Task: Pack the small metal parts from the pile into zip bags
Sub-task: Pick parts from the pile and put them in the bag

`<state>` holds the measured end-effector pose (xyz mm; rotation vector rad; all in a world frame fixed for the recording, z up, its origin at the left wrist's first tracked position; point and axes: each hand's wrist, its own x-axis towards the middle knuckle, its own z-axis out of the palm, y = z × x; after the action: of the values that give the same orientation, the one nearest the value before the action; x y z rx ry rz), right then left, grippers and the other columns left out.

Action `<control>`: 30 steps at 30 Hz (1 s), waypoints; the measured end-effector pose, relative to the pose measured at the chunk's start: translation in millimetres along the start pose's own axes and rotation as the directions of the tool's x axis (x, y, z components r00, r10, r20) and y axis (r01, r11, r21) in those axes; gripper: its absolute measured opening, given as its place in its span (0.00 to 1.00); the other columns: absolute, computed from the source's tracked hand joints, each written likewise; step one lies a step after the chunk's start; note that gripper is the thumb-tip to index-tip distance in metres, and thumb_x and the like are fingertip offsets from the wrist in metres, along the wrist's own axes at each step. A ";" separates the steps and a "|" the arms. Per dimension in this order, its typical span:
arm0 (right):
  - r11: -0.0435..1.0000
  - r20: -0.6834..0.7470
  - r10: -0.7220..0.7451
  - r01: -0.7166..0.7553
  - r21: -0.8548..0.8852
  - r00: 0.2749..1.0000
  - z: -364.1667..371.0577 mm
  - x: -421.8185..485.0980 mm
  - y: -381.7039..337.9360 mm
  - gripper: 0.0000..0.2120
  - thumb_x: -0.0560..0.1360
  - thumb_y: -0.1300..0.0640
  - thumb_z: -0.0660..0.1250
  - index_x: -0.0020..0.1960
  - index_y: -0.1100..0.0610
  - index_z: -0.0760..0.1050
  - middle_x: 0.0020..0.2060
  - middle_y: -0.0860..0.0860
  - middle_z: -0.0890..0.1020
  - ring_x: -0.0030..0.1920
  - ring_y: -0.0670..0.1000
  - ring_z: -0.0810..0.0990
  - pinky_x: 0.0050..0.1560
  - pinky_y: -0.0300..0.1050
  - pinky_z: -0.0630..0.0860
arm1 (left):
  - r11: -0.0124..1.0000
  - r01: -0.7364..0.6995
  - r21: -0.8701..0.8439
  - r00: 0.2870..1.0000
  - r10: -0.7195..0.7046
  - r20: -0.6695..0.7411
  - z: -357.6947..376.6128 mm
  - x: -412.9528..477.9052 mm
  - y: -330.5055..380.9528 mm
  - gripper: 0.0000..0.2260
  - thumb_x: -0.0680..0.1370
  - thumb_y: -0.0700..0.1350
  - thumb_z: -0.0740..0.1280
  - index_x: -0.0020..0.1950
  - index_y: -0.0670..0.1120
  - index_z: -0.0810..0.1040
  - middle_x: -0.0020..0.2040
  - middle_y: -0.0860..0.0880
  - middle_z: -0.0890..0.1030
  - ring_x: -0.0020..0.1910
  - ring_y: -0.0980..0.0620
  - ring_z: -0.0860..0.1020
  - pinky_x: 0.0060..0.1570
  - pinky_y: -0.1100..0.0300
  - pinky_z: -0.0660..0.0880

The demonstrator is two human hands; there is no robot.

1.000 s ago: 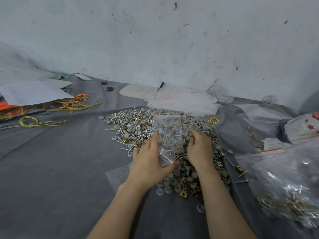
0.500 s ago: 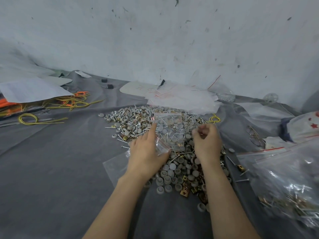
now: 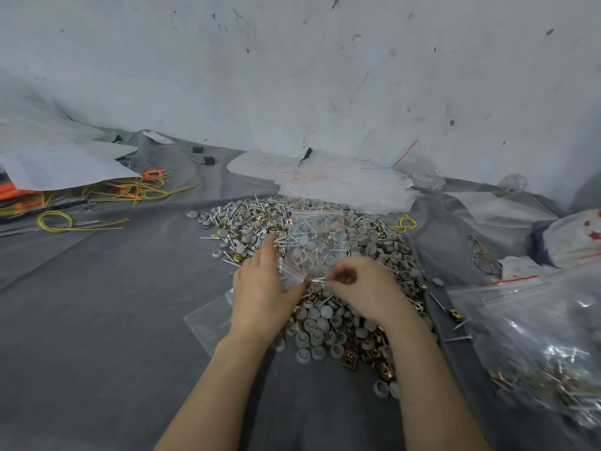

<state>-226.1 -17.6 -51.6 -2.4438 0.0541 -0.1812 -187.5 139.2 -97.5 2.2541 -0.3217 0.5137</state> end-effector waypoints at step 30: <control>0.870 0.140 0.130 -0.045 -0.490 0.982 20.4 -7.5 -15.7 0.08 0.77 0.58 0.64 0.55 0.52 0.77 0.57 0.52 0.76 0.59 0.55 0.73 0.61 0.53 0.71 | 1.000 0.023 0.001 0.999 -0.023 0.031 0.7 -1.4 -2.1 0.40 0.73 0.54 0.71 0.78 0.48 0.53 0.70 0.48 0.69 0.68 0.46 0.66 0.67 0.50 0.63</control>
<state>-230.7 8.1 -57.9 -2.9439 0.1526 0.0973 -187.7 140.2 -99.9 2.2661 -0.3111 0.4677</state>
